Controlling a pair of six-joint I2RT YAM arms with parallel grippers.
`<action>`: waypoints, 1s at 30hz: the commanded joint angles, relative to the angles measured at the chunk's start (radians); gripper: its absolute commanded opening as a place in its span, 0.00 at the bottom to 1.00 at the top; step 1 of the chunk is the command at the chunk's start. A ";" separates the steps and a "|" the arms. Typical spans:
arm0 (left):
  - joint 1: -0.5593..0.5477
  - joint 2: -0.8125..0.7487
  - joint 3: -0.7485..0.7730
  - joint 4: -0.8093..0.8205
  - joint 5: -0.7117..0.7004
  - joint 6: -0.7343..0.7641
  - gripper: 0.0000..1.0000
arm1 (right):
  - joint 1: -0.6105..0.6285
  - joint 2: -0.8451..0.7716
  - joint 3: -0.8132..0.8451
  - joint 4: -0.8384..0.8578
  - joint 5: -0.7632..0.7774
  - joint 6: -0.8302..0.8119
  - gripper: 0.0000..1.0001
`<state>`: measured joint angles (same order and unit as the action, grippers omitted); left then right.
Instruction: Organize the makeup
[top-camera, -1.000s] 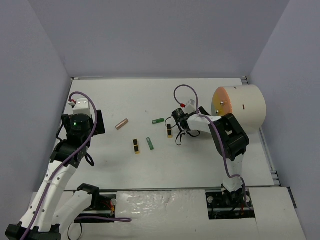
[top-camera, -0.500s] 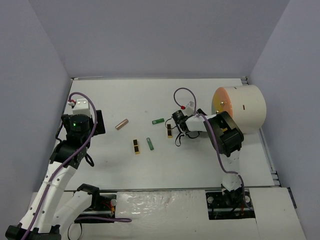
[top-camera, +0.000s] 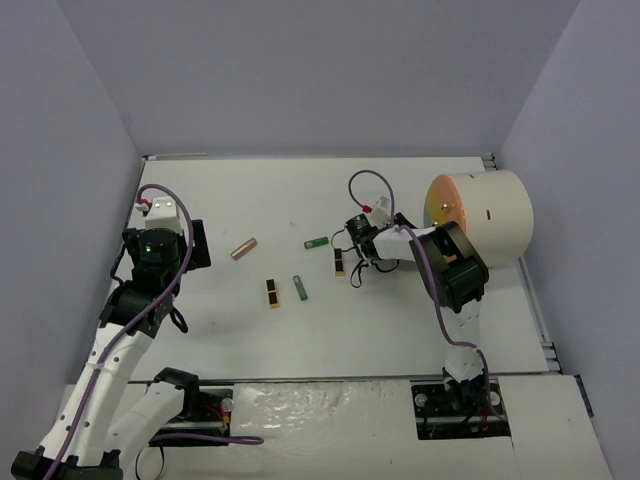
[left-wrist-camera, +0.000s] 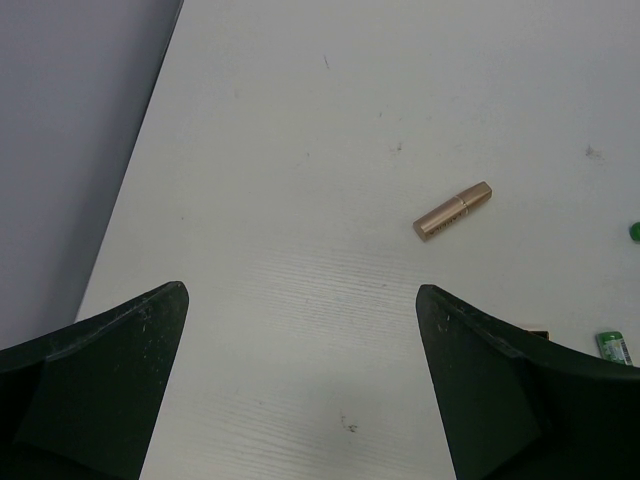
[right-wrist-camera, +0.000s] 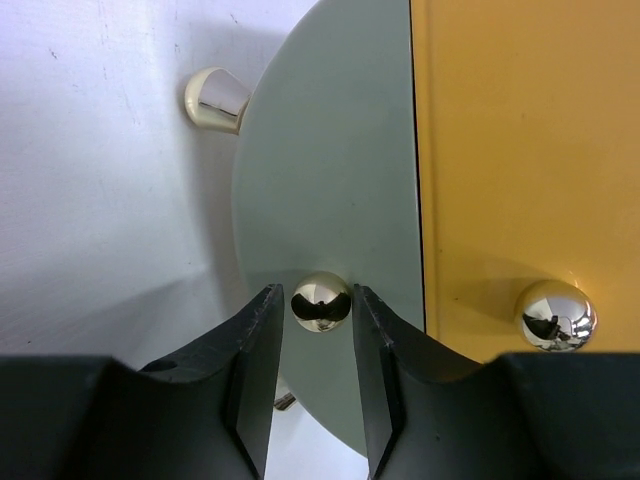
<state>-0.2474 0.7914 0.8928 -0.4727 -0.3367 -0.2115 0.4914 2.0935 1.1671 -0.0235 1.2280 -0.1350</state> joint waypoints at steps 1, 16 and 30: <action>0.007 0.003 0.029 0.060 0.005 0.012 0.97 | -0.021 0.010 0.028 0.041 0.062 0.000 0.26; 0.014 0.005 0.028 0.063 0.019 0.012 0.97 | 0.098 -0.086 0.042 0.052 -0.027 0.004 0.00; 0.020 -0.003 0.024 0.062 0.019 0.012 0.97 | 0.191 -0.105 0.048 0.043 -0.178 0.023 0.00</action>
<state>-0.2367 0.7918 0.8928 -0.4667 -0.3140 -0.2115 0.6592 2.0480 1.1835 -0.0025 1.1107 -0.1467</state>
